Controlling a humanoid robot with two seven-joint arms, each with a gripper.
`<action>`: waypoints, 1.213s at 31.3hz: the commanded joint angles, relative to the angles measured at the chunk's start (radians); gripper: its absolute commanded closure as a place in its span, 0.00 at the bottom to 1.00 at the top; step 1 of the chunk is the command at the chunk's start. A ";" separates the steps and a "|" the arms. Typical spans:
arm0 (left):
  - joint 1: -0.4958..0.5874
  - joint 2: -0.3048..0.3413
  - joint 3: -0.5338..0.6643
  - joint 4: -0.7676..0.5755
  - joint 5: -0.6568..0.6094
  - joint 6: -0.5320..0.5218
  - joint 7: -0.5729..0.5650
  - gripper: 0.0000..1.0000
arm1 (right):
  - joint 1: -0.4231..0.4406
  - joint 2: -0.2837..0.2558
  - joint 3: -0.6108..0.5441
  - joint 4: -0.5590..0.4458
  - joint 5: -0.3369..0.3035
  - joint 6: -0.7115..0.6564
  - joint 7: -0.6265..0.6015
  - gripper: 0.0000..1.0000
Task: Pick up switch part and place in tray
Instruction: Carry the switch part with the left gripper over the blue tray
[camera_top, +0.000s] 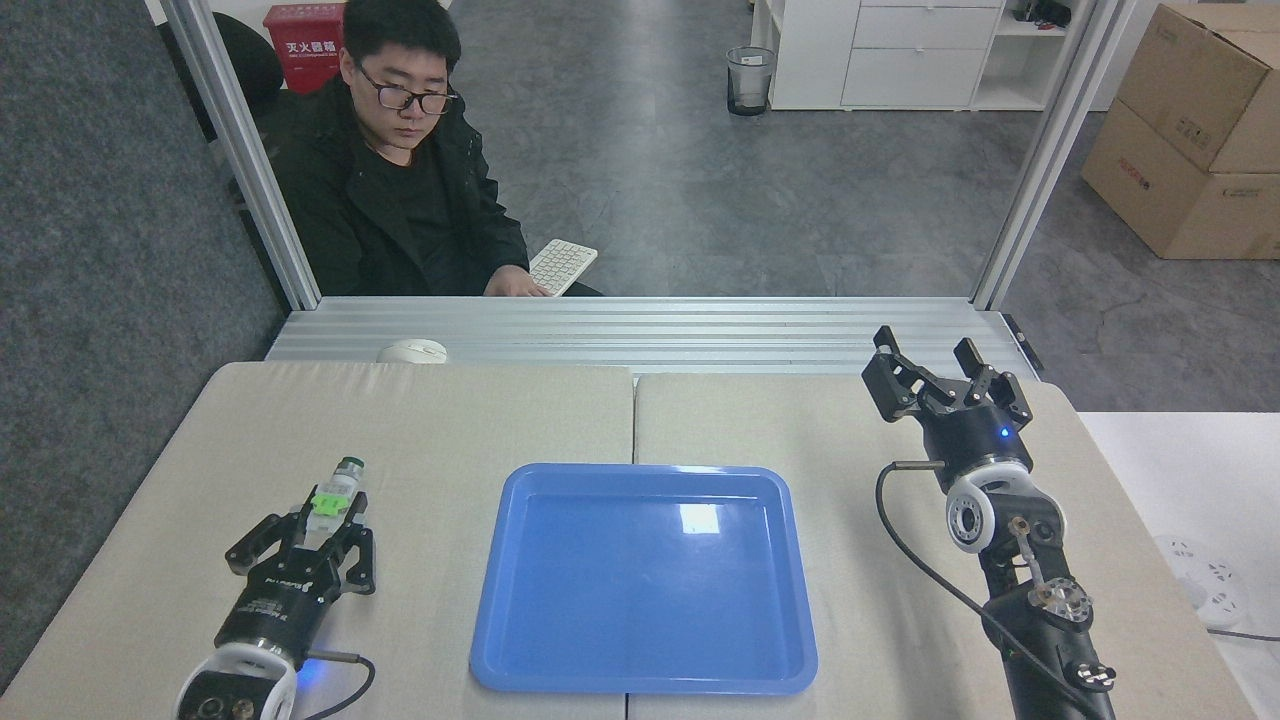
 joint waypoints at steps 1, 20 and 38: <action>-0.128 -0.078 -0.229 -0.193 -0.016 -0.030 -0.081 1.00 | 0.000 0.001 -0.001 0.000 0.000 0.001 -0.001 0.00; -0.096 -0.224 -0.417 0.040 -0.253 -0.019 -0.155 0.65 | 0.000 0.002 -0.001 0.000 0.000 -0.001 -0.001 0.00; -0.159 -0.227 -0.187 -0.185 -0.179 0.065 -0.142 0.08 | 0.000 0.002 -0.001 0.000 0.000 -0.001 -0.001 0.00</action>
